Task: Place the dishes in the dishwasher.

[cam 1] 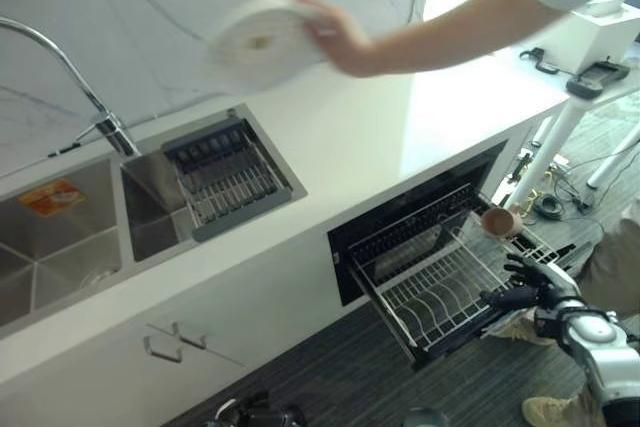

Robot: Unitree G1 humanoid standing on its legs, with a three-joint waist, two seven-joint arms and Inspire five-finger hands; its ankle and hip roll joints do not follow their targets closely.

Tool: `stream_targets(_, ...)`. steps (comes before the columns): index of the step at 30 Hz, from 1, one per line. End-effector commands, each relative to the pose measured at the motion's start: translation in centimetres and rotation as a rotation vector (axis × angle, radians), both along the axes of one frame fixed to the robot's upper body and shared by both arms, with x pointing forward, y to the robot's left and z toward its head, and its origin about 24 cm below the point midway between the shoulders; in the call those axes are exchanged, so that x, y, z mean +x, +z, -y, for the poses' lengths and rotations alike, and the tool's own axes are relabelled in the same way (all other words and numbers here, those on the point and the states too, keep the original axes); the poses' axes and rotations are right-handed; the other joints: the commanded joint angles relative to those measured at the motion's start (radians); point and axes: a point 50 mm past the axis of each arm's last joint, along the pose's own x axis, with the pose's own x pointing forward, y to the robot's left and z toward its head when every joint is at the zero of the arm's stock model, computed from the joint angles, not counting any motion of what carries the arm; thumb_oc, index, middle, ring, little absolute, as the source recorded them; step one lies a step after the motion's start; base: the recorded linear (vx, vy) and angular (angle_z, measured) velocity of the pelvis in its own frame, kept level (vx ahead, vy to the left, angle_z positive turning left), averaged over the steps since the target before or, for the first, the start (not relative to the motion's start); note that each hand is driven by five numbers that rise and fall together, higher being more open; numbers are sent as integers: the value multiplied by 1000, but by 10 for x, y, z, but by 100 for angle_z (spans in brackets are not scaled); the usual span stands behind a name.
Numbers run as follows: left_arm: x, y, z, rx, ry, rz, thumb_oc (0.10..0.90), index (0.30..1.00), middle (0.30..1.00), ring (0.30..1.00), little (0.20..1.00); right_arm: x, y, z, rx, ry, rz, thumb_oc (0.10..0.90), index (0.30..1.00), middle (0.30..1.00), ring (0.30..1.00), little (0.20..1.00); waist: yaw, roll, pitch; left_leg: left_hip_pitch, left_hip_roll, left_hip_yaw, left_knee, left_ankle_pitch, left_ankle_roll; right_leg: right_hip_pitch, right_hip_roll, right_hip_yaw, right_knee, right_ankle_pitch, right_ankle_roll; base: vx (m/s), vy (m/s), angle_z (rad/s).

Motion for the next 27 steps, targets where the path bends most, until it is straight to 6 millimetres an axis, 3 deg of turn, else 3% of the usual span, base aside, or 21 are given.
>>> stream_targets(1, -63, -7, -21, 125, -53, -217, 800, 900, 900, 900, 900, 22, 63, 1, -14, 12, 314, 800, 900, 900, 900, 900, 4, -38, 21, 44, 41, 8, 164, -221, 17, 7, -11, -3, -96, 109, 37, -19, 7, -5)
stream_targets(8, -65, -11, -9, 109, -37, -210, 800, 900, 900, 900, 900, 27, 106, -42, 151, 200, 639, 800, 900, 900, 900, 900, 8, -34, 11, 42, 39, 9, 164, -226, 17, 9, -13, -12, -96, 102, 33, -8, 19, -1)
stream_targets(13, -67, -12, -7, 105, -38, -212, 800, 900, 900, 900, 900, 26, 123, -59, 224, 250, 785, 800, 900, 900, 900, 900, 34, -32, 7, 28, 27, -12, 164, -226, 18, 16, -20, -35, -96, 95, 33, -13, 26, 3)
stream_targets(20, -63, -11, -6, 108, -38, -205, 800, 900, 900, 900, 900, 25, 140, -81, 234, 383, 872, 800, 900, 900, 900, 900, 71, -34, 7, 12, 12, -43, 164, -224, 19, 25, -39, -70, -96, 97, 39, -18, 25, 19)
stream_targets(27, -65, -12, -6, 113, -18, -213, 800, 900, 900, 900, 900, 31, 149, -107, 353, 471, 926, 800, 900, 900, 900, 900, 129, -34, -8, -8, -6, -80, 164, -224, 21, 50, -68, -118, -96, 98, 50, -12, 41, 27)
